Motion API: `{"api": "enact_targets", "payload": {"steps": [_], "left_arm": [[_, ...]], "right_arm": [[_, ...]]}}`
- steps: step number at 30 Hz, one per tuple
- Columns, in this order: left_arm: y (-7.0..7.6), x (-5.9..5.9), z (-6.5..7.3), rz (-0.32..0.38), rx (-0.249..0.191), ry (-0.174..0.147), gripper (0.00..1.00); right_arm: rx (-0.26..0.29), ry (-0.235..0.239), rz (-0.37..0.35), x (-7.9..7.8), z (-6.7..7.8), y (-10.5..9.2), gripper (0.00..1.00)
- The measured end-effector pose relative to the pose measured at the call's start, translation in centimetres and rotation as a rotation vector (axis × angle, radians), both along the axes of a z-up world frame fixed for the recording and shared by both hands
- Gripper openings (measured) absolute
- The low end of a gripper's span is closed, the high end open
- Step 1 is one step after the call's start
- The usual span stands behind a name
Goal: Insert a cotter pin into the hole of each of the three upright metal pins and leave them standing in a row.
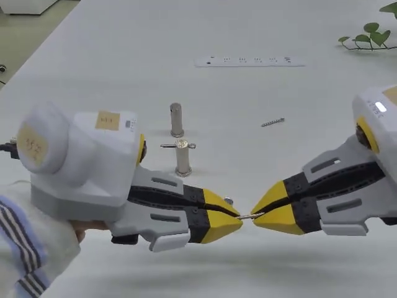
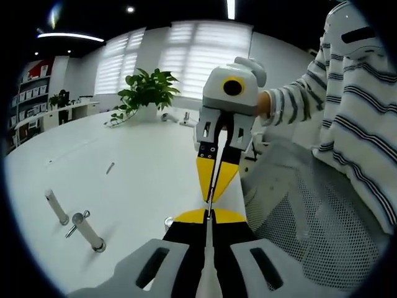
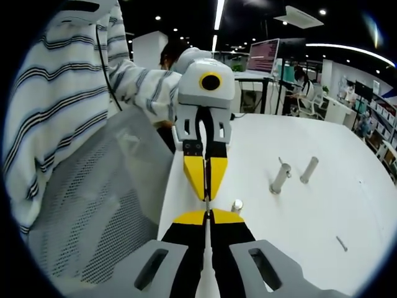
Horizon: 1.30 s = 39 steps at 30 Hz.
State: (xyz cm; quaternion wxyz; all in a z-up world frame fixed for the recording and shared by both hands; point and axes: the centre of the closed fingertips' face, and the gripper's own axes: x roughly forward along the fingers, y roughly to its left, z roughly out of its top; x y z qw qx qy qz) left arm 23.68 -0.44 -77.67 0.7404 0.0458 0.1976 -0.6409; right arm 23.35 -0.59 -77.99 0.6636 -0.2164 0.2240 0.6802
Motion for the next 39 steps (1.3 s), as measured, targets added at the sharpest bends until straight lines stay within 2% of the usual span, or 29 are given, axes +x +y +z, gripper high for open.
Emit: {"api": "enact_targets", "payload": {"steps": [7, 8, 10, 11, 13, 17, 19, 22, 24, 26, 27, 30, 37, 39], "left_arm": [[0.2, 0.4, 0.0, 0.031, -0.006, -0.023, 0.02], [0.2, 0.5, 0.0, 0.041, -0.011, -0.02, 0.03], [0.3, 0.8, 0.2, 0.082, -0.052, 0.02, 0.06], [0.5, 1.1, 0.2, 0.103, -0.058, 0.021, 0.08], [0.8, 1.4, -0.1, 0.116, -0.049, 0.0, 0.09], [1.2, 2.1, -0.4, 0.162, -0.038, -0.003, 0.11], [1.4, 2.9, -0.5, 0.204, -0.036, -0.027, 0.14], [1.6, 3.4, -0.4, 0.23, -0.044, -0.028, 0.19], [1.7, 3.8, -0.7, 0.245, -0.027, -0.045, 0.2], [2.1, 4.3, -1.4, 0.275, 0.013, -0.058, 0.21], [2.1, 4.4, -1.6, 0.28, 0.016, -0.061, 0.21], [2.1, 4.5, -2.2, 0.291, 0.021, -0.044, 0.21], [1.8, 4.1, -4.3, 0.283, 0.072, -0.016, 0.21], [1.7, 4.1, -4.7, 0.274, 0.09, -0.024, 0.2]], "right_arm": [[0.002, -0.007, -0.02, 0.4, -0.1, 0.0, 0.03], [0.003, -0.008, -0.023, 0.5, -0.1, 0.0, 0.03], [0.006, -0.012, -0.036, 0.8, -0.1, 0.0, 0.03], [0.007, -0.014, -0.044, 1.0, 0.0, -0.1, 0.03], [0.012, -0.019, -0.066, 1.6, 0.1, -0.3, 0.03], [0.022, -0.024, -0.102, 2.4, 0.2, -0.9, 0.03], [0.019, -0.026, -0.116, 2.8, 0.1, -1.2, 0.03], [0.016, -0.026, -0.136, 3.2, -0.2, -1.7, 0.03], [0.014, -0.025, -0.149, 3.5, -0.5, -1.9, 0.03], [0.017, -0.025, -0.16, 3.6, -0.7, -2.1, 0.03], [0.02, -0.024, -0.162, 3.7, -0.8, -2.2, 0.03], [0.015, -0.018, -0.176, 3.9, -1.7, -2.4, 0.03], [0.003, 0.002, -0.205, 4.2, -2.9, -3.1, 0.03], [0.003, 0.011, -0.215, 4.2, -3.0, -3.3, 0.03]]}}
